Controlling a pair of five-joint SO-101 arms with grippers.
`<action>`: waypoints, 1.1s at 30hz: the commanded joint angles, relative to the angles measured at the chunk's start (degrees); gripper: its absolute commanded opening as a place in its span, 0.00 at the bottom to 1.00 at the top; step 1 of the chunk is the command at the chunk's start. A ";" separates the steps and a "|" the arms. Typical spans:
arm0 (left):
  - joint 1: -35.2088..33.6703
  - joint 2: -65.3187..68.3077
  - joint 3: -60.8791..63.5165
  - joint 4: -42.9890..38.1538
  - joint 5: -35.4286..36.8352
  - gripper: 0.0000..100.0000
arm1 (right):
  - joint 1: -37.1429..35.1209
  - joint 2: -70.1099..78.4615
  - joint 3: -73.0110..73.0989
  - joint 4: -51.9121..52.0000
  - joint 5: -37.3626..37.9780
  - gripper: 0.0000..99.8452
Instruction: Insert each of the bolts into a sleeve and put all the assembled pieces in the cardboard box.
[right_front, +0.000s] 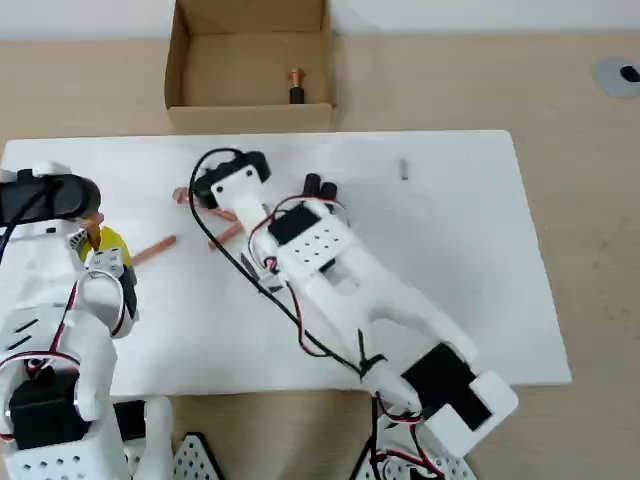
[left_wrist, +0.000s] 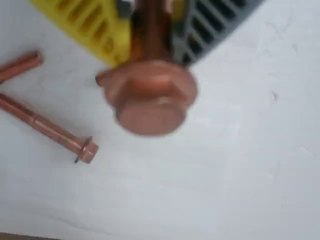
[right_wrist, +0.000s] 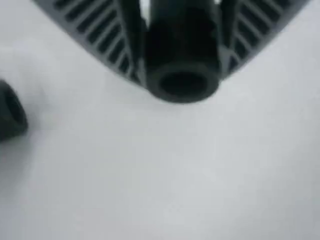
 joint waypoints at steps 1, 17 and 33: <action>-0.79 -0.48 -3.78 0.09 0.00 0.01 | -0.92 -3.21 0.84 -3.43 0.79 0.01; -0.79 -0.48 -3.78 1.41 0.00 0.01 | -1.10 -3.65 5.41 -2.90 5.89 0.15; -0.70 -0.48 -5.80 4.13 0.00 0.01 | -1.27 -3.65 -6.46 12.48 5.89 0.16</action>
